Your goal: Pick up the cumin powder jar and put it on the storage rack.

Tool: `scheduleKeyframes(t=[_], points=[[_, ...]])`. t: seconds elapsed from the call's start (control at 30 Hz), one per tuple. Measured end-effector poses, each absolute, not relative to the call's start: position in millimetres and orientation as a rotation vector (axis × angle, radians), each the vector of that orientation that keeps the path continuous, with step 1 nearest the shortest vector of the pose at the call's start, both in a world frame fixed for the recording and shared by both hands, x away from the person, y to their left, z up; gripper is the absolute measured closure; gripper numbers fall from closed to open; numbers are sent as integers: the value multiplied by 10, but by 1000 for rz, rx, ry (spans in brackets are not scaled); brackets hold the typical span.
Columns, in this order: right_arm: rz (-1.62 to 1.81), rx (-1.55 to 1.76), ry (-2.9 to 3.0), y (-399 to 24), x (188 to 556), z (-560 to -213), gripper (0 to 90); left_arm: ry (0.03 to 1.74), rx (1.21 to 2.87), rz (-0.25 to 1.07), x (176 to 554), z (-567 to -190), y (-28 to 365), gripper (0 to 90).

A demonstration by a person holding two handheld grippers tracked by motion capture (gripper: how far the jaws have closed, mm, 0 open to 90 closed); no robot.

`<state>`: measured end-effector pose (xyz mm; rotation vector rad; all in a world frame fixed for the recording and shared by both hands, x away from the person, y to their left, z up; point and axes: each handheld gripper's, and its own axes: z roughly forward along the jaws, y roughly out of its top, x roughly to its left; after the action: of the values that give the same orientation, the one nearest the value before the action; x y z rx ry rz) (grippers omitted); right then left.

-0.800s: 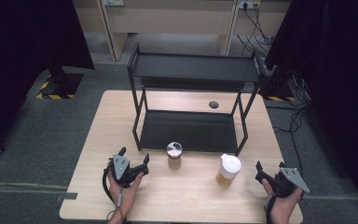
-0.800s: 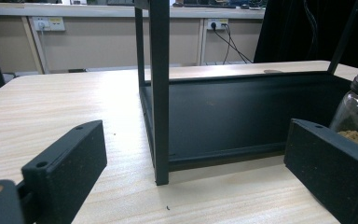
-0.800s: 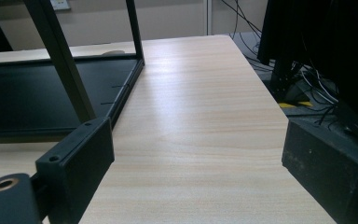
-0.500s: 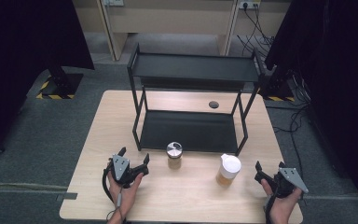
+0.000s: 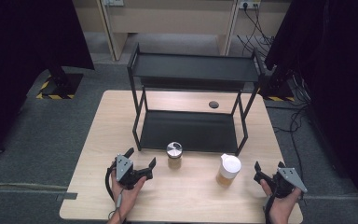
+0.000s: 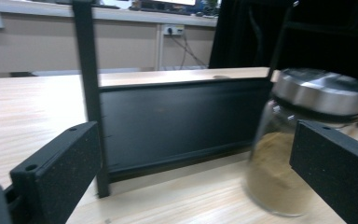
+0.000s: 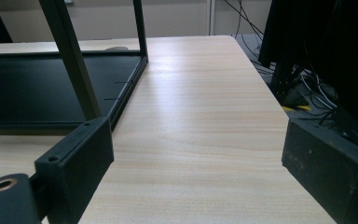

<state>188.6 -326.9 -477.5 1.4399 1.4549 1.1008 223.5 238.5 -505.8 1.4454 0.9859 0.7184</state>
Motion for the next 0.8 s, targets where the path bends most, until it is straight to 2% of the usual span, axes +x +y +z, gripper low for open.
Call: scheduleKeyframes(t=[0.4, 0.8], points=[[1097, 1433, 1461, -3264, 1886, -4774, 92, 902, 1470, 635, 2263, -4921, 2323, 9], [1098, 1435, 1456, -3258, 1879, -4777, 93, 808, 1577, 612, 2316, -4820, 2091, 7]])
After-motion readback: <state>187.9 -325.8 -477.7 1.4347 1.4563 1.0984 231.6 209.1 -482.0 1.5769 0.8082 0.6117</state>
